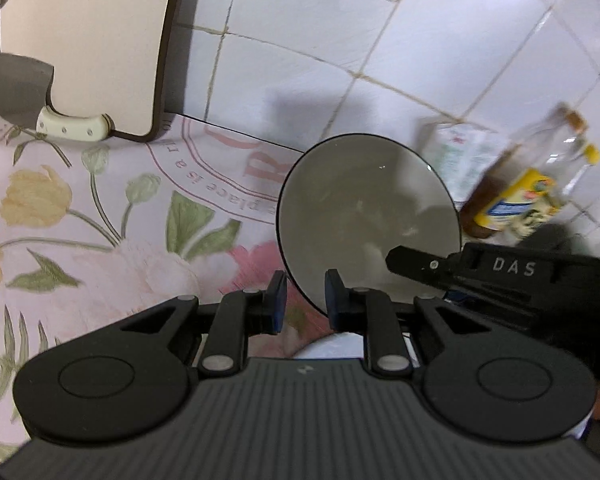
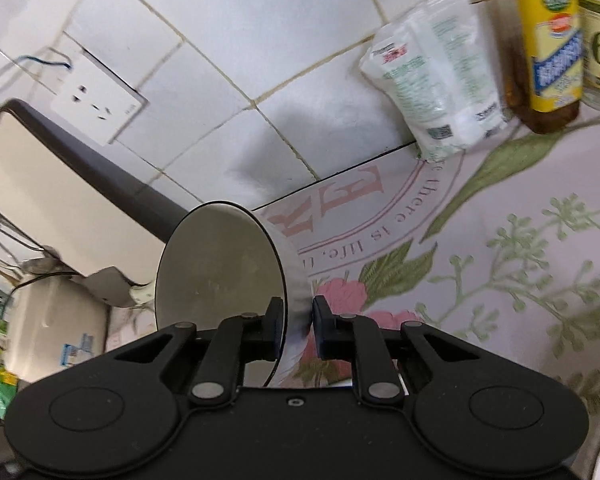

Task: Organize plates and bowls
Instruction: 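Carry the bowl with the left tool over the two stacked bowls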

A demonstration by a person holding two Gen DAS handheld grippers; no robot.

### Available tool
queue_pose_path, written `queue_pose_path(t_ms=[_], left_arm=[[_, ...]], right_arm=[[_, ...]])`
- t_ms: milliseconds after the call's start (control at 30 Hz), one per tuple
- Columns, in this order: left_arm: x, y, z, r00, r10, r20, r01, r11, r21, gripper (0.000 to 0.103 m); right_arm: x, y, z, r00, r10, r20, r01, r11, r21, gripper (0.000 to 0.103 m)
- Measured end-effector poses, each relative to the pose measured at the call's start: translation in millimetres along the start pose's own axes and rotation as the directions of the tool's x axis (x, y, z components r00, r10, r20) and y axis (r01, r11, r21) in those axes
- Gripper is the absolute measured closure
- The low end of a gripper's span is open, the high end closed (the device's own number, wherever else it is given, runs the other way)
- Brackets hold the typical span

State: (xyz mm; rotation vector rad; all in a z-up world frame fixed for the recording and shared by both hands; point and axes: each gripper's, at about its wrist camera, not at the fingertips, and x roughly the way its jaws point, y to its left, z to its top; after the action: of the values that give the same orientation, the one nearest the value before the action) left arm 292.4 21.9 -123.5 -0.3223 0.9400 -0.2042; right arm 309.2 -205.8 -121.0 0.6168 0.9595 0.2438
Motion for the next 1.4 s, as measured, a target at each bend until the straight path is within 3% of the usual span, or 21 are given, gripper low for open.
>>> queue_pose_path(t_ms=[400, 600, 833, 967, 1167, 1400], left_arm=[[-72, -60, -36, 0.996, -0.061, 0.066, 0.052, 0.991, 0.123, 0.084], [-88, -90, -55, 0.995, -0.086, 0.048, 0.077, 0.982, 0.172, 0.084], [-83, -126, -73, 0.990, -0.135, -0.030, 0.138, 0.970, 0.200, 0.084], [-80, -150, -86, 0.988, -0.143, -0.060, 0.153, 0.960, 0.235, 0.084], [-61, -165, -104, 0.971, -0.198, -0.132, 0.217, 0.965, 0.148, 0.084], [-40, -182, -125, 0.965, -0.191, -0.177, 0.215, 0.968, 0.129, 0.084]], right_arm=[[-88, -20, -29, 0.998, 0.047, 0.028, -0.047, 0.998, -0.029, 0.082], [-122, -40, -42, 0.998, 0.041, 0.056, -0.039, 0.999, -0.038, 0.082], [-163, -68, -55, 0.992, -0.005, 0.125, 0.008, 1.000, -0.025, 0.082], [-180, -84, -62, 0.991, -0.049, 0.121, 0.053, 0.998, -0.035, 0.082], [-198, -103, -77, 0.979, -0.145, 0.141, 0.156, 0.985, -0.070, 0.082], [-203, -124, -86, 0.966, -0.209, 0.153, 0.228, 0.966, -0.124, 0.082]])
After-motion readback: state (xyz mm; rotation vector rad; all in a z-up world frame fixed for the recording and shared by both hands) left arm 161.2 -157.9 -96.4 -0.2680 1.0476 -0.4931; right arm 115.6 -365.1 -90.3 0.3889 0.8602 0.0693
